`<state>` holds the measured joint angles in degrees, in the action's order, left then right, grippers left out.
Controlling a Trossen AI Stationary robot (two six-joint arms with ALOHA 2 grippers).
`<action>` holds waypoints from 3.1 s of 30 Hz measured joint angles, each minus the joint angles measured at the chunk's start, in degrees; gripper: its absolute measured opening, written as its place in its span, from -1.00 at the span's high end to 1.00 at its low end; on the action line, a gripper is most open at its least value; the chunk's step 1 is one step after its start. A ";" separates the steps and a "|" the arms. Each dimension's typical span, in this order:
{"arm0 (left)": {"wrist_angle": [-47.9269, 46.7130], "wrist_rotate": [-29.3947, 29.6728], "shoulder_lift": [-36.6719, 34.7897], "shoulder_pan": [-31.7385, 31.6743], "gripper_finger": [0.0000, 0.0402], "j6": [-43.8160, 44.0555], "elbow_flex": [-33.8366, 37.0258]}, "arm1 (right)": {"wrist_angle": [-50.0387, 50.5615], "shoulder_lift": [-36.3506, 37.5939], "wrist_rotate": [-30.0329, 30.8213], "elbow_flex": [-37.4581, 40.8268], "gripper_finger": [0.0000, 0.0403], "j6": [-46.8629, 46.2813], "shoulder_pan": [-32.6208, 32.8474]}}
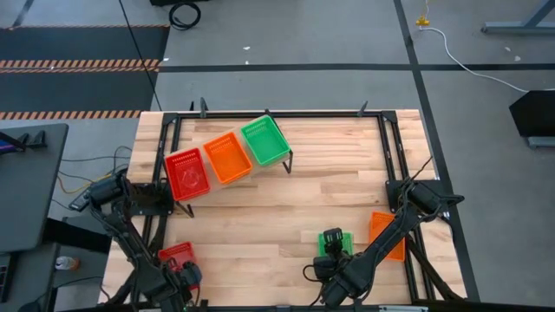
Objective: Stack baskets on shelf by color
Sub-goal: Stack the red bin on the red bins on the shelf
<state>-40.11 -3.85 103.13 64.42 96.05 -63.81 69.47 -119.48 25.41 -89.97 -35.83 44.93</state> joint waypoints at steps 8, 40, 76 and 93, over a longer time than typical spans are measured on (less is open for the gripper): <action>-5.42 -0.64 0.00 -2.40 0.87 -0.42 -1.82 | 0.00 0.00 0.00 0.00 0.35 0.92 0.00; -49.90 37.30 -8.36 -18.97 0.98 -38.72 -42.36 | -0.74 0.00 0.48 -0.02 0.35 1.95 -0.17; -49.83 25.54 -32.66 -39.33 0.98 -48.94 -16.87 | -0.83 0.00 0.47 -0.01 0.35 1.04 -0.44; -49.90 20.14 -32.81 -39.68 0.87 -48.79 -16.75 | -1.25 0.00 0.42 0.00 0.36 0.92 -0.28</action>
<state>-90.01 16.29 70.32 24.74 47.26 -80.55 68.23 -119.48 25.82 -89.97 -34.92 44.64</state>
